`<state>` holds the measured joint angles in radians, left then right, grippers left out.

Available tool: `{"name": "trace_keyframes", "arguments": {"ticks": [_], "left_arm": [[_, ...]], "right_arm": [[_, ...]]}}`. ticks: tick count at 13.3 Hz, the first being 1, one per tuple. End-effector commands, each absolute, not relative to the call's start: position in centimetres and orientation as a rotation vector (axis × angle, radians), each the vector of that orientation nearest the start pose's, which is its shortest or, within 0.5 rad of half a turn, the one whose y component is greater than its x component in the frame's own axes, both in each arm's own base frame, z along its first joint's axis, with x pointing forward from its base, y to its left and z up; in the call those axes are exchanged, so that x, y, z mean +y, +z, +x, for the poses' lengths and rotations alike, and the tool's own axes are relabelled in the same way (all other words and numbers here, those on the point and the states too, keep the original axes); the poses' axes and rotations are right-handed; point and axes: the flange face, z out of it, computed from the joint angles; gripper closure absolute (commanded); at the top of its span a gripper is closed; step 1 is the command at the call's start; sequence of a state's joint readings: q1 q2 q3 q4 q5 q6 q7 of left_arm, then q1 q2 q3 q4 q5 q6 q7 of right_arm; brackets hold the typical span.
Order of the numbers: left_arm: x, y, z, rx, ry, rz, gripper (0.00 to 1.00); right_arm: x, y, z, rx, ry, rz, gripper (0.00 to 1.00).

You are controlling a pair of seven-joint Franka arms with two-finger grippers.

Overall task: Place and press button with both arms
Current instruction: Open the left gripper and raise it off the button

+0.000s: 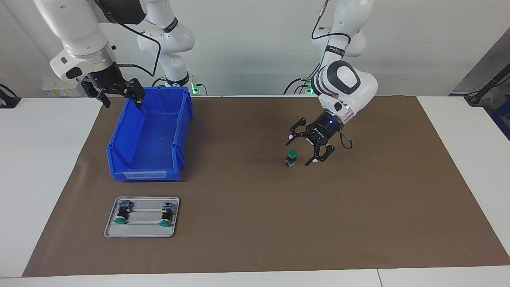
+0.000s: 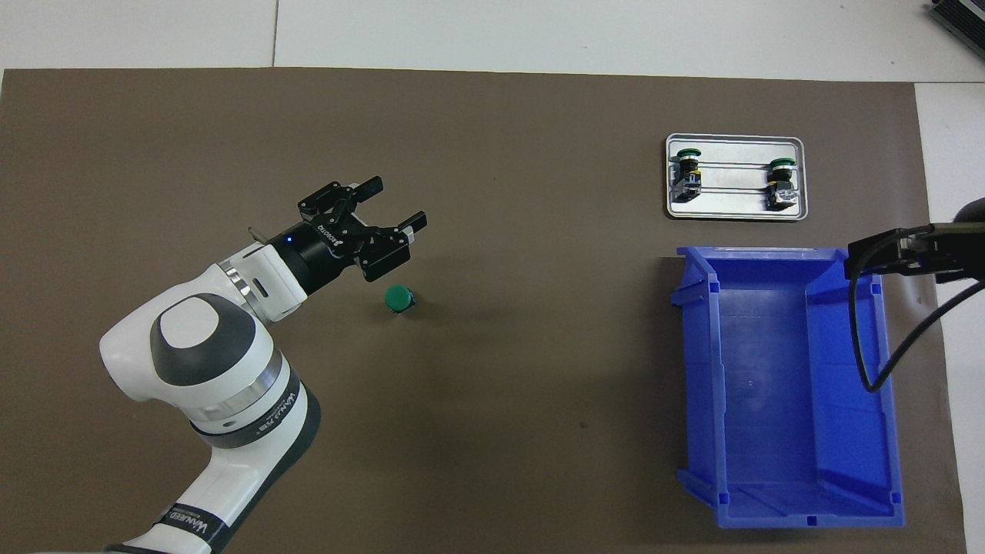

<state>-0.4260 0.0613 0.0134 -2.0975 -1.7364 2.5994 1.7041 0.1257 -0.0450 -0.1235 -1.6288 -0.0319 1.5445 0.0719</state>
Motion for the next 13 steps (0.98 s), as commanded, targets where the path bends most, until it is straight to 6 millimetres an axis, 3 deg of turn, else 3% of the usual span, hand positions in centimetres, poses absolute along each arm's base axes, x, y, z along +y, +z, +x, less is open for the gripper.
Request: {"name": "trace_keyframes", "arguments": {"ticks": [1, 5, 7, 10, 13], "left_arm": [[-21.8, 43.6, 54.5, -0.778, 1.062, 2.091, 0.06], [-19.8, 47.0, 54.6, -0.821, 0.921, 2.086, 0.06], [-17.9, 50.2, 55.4, -0.889, 0.766, 2.142, 0.06], [-15.6, 55.5, 56.4, -0.882, 0.555, 2.300, 0.06], [-14.9, 58.5, 55.2, -0.804, 0.390, 2.577, 0.01]], "right_arm": [[-0.4, 62.4, 53.2, 0.077, 0.065, -3.153, 0.00], [-0.4, 62.4, 53.2, 0.077, 0.068, -3.153, 0.00], [-0.4, 62.4, 53.2, 0.077, 0.068, -3.153, 0.00], [-0.4, 62.4, 53.2, 0.077, 0.065, -3.153, 0.00], [-0.4, 62.4, 53.2, 0.077, 0.065, -3.153, 0.00]]}}
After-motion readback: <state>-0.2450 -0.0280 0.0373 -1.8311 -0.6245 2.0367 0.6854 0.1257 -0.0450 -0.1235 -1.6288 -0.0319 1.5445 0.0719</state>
